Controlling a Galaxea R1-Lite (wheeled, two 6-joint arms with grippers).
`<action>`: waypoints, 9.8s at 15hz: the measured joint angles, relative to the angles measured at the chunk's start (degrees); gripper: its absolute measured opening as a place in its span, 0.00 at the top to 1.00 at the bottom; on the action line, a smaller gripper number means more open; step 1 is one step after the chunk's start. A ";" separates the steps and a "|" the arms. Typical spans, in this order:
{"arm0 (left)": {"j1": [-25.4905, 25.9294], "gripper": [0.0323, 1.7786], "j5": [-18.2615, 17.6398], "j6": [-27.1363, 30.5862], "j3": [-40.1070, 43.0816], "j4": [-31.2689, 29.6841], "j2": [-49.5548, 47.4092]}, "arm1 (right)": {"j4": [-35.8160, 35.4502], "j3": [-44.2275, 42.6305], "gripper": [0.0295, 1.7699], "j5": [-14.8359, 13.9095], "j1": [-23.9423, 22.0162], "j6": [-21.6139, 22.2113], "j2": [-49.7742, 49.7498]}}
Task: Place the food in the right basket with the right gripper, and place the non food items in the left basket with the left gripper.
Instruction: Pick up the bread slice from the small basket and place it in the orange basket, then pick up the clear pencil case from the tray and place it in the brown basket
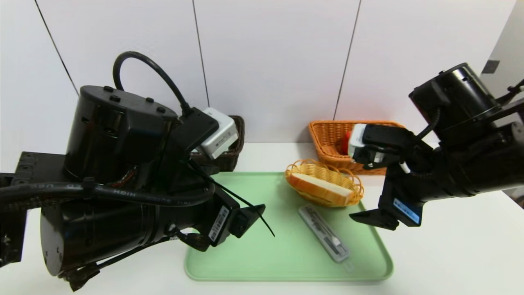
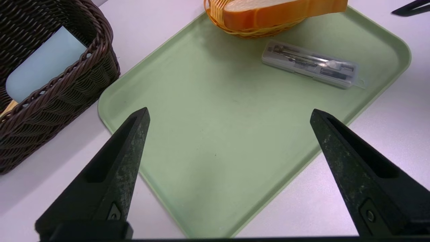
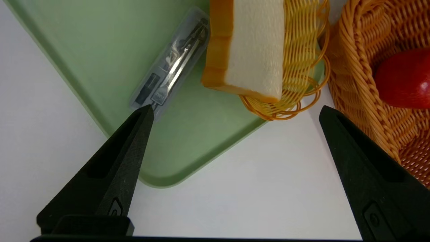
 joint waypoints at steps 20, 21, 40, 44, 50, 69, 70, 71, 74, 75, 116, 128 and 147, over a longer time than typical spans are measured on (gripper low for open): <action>0.01 0.05 -0.04 -0.15 0.50 -0.11 -0.65 | -12.90 0.43 0.04 -10.07 1.62 0.46 10.41; 0.01 0.05 -0.04 -0.15 0.50 -0.22 -0.67 | -13.00 0.38 0.04 -10.73 1.62 0.44 10.36; 0.01 0.05 -0.04 -0.15 0.48 -0.22 -1.16 | -13.20 1.01 0.39 -13.40 2.40 0.33 9.70; 0.01 0.05 -0.02 -0.15 0.48 -0.22 -1.22 | -12.98 2.11 0.70 -13.35 3.19 0.69 9.70; 0.01 0.05 -0.04 -0.20 0.45 -0.22 -1.28 | -13.26 2.52 0.98 -13.31 4.24 1.05 9.73; 0.30 0.05 0.07 -0.26 0.15 -0.22 -2.84 | -13.42 -8.85 0.98 -13.75 -5.05 -2.06 -1.00; 0.30 0.05 0.07 -0.28 0.15 -0.22 -2.90 | -13.43 -9.29 0.98 -13.67 -6.64 -3.69 -0.56; 0.32 0.05 0.07 -0.28 0.15 -0.22 -2.96 | -13.46 -9.68 0.98 -13.53 -8.46 -6.01 0.09; 0.37 0.05 0.07 -0.30 0.15 -0.24 -3.29 | -13.51 -11.69 0.98 -13.35 -13.73 -13.84 3.55; 0.37 0.05 0.05 -0.30 0.15 -0.27 -3.36 | -13.48 -12.47 0.98 -13.31 -14.75 -15.13 4.90; 3.01 0.05 -0.23 -0.57 2.43 -0.24 -6.56 | 16.79 -40.36 0.98 18.54 -29.42 -15.69 25.88; 3.62 0.05 -0.33 -0.59 2.71 -0.27 -6.49 | 16.59 -40.42 0.98 18.26 -29.42 -15.47 28.04; 4.61 0.05 -0.22 -0.69 2.44 -0.28 -8.22 | 22.41 -39.75 0.13 19.42 -28.42 2.45 12.00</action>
